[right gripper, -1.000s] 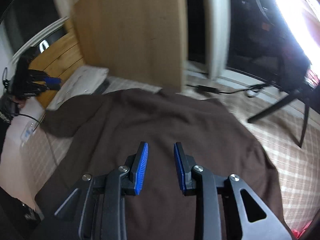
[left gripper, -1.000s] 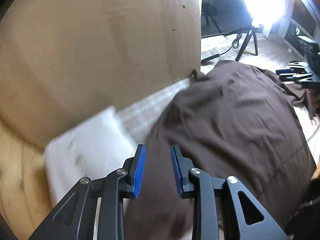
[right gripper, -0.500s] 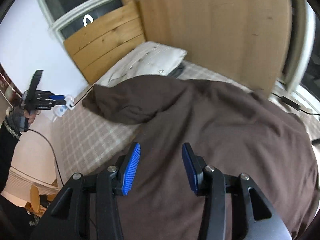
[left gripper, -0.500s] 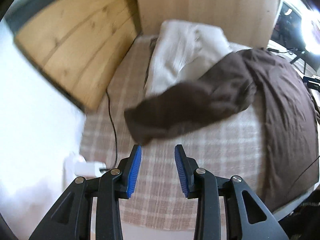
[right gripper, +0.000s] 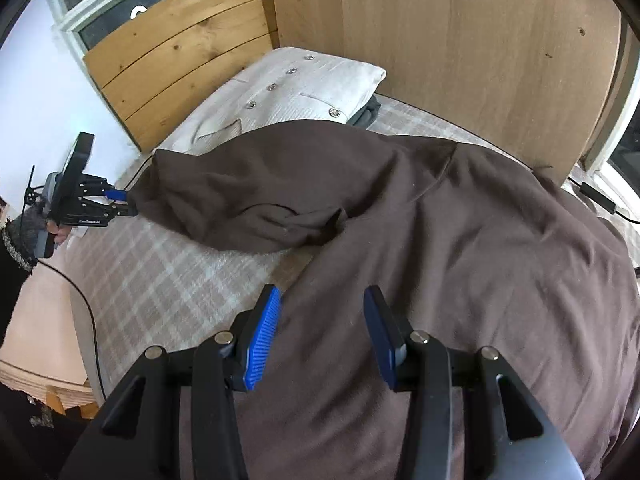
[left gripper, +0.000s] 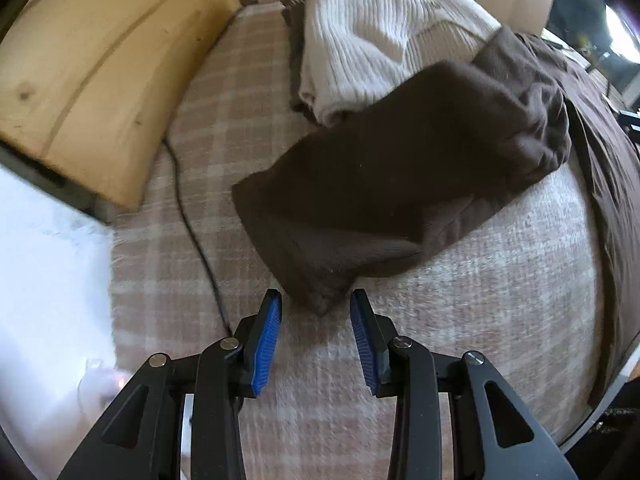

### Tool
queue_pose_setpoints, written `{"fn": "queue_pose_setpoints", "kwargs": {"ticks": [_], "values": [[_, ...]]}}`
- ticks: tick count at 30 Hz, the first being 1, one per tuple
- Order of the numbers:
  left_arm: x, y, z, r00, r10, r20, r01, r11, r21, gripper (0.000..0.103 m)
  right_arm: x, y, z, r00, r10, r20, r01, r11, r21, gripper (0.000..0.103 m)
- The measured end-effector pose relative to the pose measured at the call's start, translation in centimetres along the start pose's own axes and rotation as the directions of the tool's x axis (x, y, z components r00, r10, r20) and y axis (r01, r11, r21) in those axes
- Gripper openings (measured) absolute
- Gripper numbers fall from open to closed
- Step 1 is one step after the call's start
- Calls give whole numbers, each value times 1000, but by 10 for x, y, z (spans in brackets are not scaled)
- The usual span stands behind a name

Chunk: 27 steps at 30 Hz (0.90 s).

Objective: Fold clothes

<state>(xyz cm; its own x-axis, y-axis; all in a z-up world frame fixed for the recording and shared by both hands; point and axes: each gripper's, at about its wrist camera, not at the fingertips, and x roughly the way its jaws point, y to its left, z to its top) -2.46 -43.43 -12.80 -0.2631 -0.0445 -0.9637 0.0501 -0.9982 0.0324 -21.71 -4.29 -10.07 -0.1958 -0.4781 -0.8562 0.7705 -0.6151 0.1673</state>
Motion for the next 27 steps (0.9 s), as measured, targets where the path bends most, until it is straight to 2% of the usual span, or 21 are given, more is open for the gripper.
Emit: {"fn": "queue_pose_setpoints", "kwargs": {"ticks": [2,3,5,11,18,19,20,22,24,25,26,27], "values": [[0,2,1,999,-29,24,29,1000,5,30,9,1,3,1000,-20,-13,20,1000,7,43],[0,2,2,999,-42,34,42,999,9,17,15,0,5,999,-28,-26,29,1000,10,43],[-3,1,3,996,-64,64,62,998,30,6,26,-1,10,998,-40,-45,41,999,7,43],[-46,3,5,985,-77,158,67,996,66,5,57,5,35,996,-51,-72,47,998,-47,43],[-126,24,27,954,-67,293,37,993,108,5,97,9,43,980,-94,-177,63,983,-174,43],[-132,23,30,952,-65,300,30,992,119,5,96,8,42,978,-105,-181,70,979,-190,39],[-134,23,33,950,-65,304,27,992,126,5,96,6,42,976,-116,-186,78,977,-200,28],[-141,21,38,946,-81,313,37,989,144,5,94,-1,41,971,-128,-200,87,975,-202,24],[-149,16,40,945,-80,318,28,986,163,5,90,-8,41,973,-123,-197,83,976,-199,25],[-153,13,38,944,-89,319,36,985,169,5,87,-10,42,974,-129,-184,93,977,-193,30],[-156,9,37,942,-102,318,46,983,177,5,86,-11,43,977,-133,-169,101,977,-186,41],[-159,5,35,943,-102,316,43,981,188,5,84,-13,44,978,-137,-155,108,978,-179,43]]}}
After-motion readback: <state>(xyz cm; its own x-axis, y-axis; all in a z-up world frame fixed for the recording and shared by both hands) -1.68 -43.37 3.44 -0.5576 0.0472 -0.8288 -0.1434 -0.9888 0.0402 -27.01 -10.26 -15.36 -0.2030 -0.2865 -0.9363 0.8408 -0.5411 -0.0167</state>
